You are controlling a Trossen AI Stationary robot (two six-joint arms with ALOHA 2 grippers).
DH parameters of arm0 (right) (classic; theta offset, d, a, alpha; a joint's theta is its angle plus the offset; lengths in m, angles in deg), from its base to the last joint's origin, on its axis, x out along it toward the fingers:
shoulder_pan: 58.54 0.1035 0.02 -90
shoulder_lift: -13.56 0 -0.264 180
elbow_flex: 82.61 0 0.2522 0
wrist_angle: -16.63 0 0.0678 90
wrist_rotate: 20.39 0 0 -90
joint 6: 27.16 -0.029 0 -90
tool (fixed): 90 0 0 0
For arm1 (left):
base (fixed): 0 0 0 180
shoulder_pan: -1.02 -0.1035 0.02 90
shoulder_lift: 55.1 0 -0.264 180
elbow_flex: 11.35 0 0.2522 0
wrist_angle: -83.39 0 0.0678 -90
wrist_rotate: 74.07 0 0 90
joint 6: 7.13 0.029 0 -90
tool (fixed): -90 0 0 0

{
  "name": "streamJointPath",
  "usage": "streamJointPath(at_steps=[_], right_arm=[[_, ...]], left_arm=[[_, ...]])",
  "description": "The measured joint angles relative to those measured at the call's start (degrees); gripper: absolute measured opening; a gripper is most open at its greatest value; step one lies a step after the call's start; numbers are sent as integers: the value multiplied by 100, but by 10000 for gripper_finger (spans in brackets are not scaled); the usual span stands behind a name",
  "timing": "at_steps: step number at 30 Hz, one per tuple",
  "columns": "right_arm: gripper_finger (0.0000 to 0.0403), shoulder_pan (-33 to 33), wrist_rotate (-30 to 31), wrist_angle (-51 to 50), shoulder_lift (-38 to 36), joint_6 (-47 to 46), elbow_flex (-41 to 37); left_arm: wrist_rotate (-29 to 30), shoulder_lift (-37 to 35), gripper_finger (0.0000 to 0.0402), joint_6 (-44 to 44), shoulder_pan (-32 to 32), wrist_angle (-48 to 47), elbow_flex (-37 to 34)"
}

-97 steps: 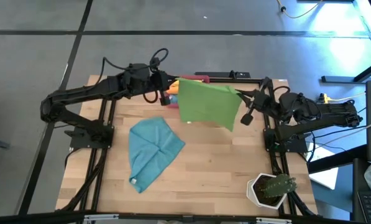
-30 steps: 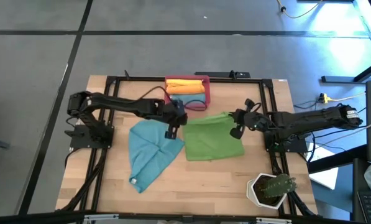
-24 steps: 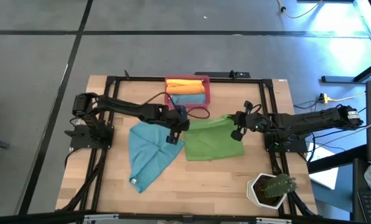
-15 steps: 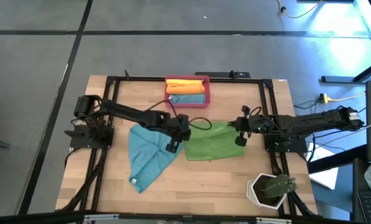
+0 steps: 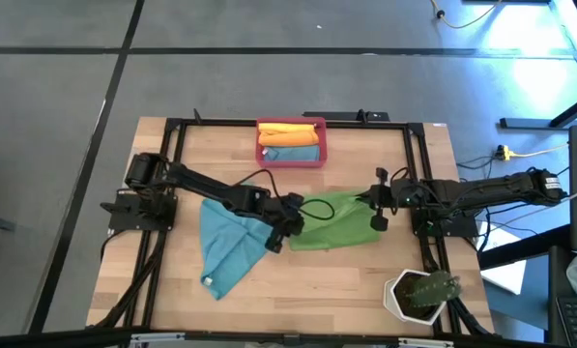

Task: Roll microfiber towels into tight, uniform cylinder then place into a basket
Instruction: Fold the green microfiber towel

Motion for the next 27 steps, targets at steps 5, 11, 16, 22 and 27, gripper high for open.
streamJointPath(at_steps=[5,11,16,22,27], right_arm=[[26,0,-254,3,-38,25,-2],[70,3,-979,-55,-79,-428,-2],[96,4,-1682,-329,-79,-896,0],[107,45,-2246,-532,-77,-1235,0],[108,162,-2248,-511,-77,-1518,0]], left_arm=[[-374,97,12,-9,6,53,-8],[-563,172,60,12,32,84,-6],[-692,165,87,13,60,198,-6],[-643,165,97,-10,74,195,-6],[-243,165,98,-12,27,163,-6]])
